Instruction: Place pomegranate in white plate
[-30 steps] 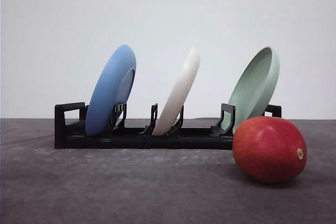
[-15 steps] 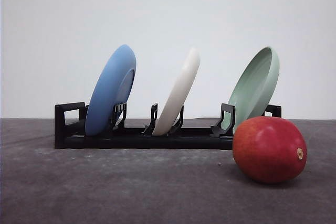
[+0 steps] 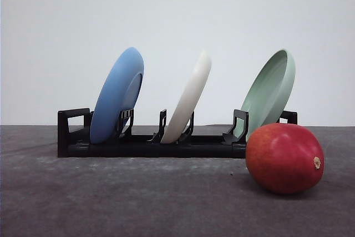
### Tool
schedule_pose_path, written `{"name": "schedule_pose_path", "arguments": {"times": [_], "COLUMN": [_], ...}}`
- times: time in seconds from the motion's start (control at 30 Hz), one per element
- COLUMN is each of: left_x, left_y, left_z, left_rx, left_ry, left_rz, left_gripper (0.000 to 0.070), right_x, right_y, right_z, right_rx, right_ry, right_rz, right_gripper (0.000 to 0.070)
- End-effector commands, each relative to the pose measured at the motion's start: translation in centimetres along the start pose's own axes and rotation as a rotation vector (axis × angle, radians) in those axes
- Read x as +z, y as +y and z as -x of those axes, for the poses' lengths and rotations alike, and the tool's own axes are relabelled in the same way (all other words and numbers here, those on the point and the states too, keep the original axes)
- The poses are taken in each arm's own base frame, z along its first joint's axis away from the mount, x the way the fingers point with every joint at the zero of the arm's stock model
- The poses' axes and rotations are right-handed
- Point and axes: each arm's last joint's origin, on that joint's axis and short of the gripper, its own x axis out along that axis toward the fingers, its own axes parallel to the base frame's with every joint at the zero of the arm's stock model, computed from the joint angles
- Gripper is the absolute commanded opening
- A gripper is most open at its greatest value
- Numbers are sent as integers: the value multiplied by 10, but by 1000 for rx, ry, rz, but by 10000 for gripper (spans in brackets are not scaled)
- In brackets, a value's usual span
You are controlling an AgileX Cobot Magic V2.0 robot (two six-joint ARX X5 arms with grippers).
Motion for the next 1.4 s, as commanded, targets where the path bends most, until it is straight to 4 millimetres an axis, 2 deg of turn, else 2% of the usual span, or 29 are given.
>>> {"name": "schedule_pose_path", "arguments": {"times": [0.0,0.17,0.33,0.67,0.73,0.77,0.8,0.87,0.9,0.93,0.97,1.13,1.37], "left_x": [7,11,14,19,20,20,20,22,22,23,23,25,29], "left_y": [-3,-11,-25,-48,-49,-50,-50,-51,-51,-52,-52,-58,-81], "left_z": [-1,-18,-33,-54,-56,-57,-57,-56,-56,-56,-55,-56,-66], "left_rx": [-37,-113,-218,-334,-339,-342,-345,-350,-352,-354,-356,-393,-502], "left_ry": [6,87,108,136,140,137,131,117,109,103,98,68,-13], "left_rz": [-35,-105,-195,-352,-355,-356,-357,-358,-359,-360,-362,-374,-443], "left_gripper": [0,0,0,0,2,27,78,281,390,433,450,435,435], "right_x": [4,4,3,-2,-2,-2,-2,-2,-2,-2,-2,-2,-2], "right_y": [0,-1,6,22,23,23,23,23,23,23,23,23,23], "right_z": [-5,-23,-34,-36,-36,-36,-36,-36,-36,-36,-36,-36,-36], "right_rx": [15,45,118,261,265,265,265,265,264,265,265,267,270], "right_ry": [21,118,154,180,179,179,178,178,178,178,178,177,177], "right_rz": [81,141,236,355,357,357,357,356,356,356,356,355,355], "right_gripper": [33,34,34,35,62,115,196,373,419,419,419,419,419]}}
